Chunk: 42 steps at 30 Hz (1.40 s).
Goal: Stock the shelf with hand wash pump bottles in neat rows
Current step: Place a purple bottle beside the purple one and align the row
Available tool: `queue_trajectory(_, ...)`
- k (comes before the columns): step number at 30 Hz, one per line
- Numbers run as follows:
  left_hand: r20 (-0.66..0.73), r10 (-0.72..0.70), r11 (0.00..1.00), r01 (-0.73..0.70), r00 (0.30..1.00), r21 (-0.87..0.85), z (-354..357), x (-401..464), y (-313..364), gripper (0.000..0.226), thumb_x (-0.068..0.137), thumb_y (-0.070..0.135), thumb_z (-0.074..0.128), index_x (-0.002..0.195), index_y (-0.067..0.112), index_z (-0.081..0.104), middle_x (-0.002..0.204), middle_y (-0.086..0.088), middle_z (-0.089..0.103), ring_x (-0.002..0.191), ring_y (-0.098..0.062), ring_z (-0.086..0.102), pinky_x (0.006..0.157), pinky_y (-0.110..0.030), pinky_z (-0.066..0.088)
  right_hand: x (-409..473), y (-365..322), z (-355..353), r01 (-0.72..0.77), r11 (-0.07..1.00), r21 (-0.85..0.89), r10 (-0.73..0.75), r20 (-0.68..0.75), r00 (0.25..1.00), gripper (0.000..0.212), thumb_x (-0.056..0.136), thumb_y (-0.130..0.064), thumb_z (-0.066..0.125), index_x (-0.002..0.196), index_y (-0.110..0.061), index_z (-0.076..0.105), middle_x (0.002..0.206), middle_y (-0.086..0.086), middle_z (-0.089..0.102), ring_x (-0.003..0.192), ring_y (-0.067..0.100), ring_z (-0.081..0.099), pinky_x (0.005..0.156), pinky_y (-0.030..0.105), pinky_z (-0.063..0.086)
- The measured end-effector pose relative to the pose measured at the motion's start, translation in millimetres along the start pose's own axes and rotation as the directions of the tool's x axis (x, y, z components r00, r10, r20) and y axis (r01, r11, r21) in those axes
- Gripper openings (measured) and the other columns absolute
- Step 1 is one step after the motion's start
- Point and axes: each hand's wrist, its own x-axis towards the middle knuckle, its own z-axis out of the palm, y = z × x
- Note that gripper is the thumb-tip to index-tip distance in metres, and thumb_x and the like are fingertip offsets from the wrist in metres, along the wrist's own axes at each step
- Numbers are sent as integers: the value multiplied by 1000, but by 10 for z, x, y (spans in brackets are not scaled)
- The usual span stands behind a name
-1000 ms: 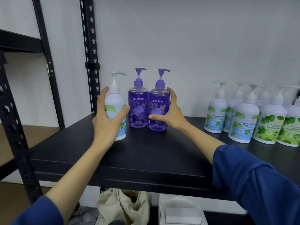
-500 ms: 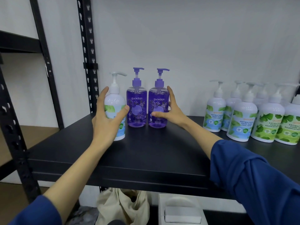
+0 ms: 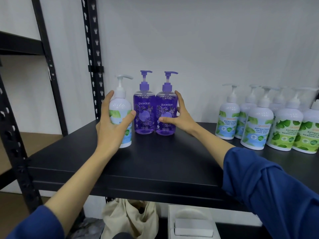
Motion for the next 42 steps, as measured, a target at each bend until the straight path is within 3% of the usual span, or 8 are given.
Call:
queue_trajectory(5,2,-7,1000,7,1000,1,3,2,4,68,81,30,72,133,50,32,103,38,48,90,10,56,79,-16,45,-7,3,32,14,1000,-20,-14,-7,1000,112,75,-17,79,149,-31,-2,134,-10,41,108,4,54,97,37,49)
queue_trajectory(10,-2,-5,1000,5,1000,-1,0,-4,11,69,81,31,72,135,49,32,108,30,51,95,2,58,87,-26,47,-71,24,101,80,994,-75,-80,-7,997,126,66,-9,85,147,-31,-9,143,-1,39,123,11,50,97,24,46)
queue_trajectory(18,1,-8,1000,8,1000,0,1,-11,2,68,81,31,73,133,50,34,109,28,52,95,3,58,86,-24,47,-98,38,100,92,989,-120,-96,-31,995,125,66,-8,84,148,-31,-7,141,-3,41,124,12,49,100,32,46)
queue_trajectory(22,-8,-12,1000,12,1000,-3,9,-14,9,68,81,30,73,133,50,34,105,32,52,91,8,58,79,-14,45,-99,43,105,99,988,-116,-104,-35,994,124,66,-7,84,149,-29,-7,137,-6,41,120,6,49,90,10,43)
queue_trajectory(24,-7,-15,1000,15,1000,-3,1,-13,7,67,81,31,73,132,51,34,103,36,51,91,9,58,81,-17,46,-99,42,107,101,988,-113,-106,-34,994,124,66,-6,84,149,-29,-6,139,-5,40,121,6,48,87,5,41)
queue_trajectory(34,2,-15,1000,15,1000,-4,26,-10,15,68,81,30,72,132,52,32,106,34,49,94,-1,58,90,-28,48,-82,59,59,56,995,-86,-57,-9,998,124,67,-4,83,149,-30,-7,140,-5,38,125,12,48,98,30,47)
queue_trajectory(38,-4,-11,1000,11,1000,-11,20,-9,18,69,81,30,72,134,49,33,116,19,51,97,-4,58,90,-29,49,-93,60,65,47,994,-98,-49,-14,999,125,67,-6,84,149,-31,-8,138,-9,39,124,9,48,97,26,46)
queue_trajectory(42,-18,-26,999,26,999,-25,36,2,22,68,82,28,72,136,46,34,115,18,53,97,-5,60,93,-33,50,-147,-18,75,14,986,-166,-14,-3,1000,127,70,-11,83,148,-33,-14,134,-11,43,121,9,50,98,28,44)
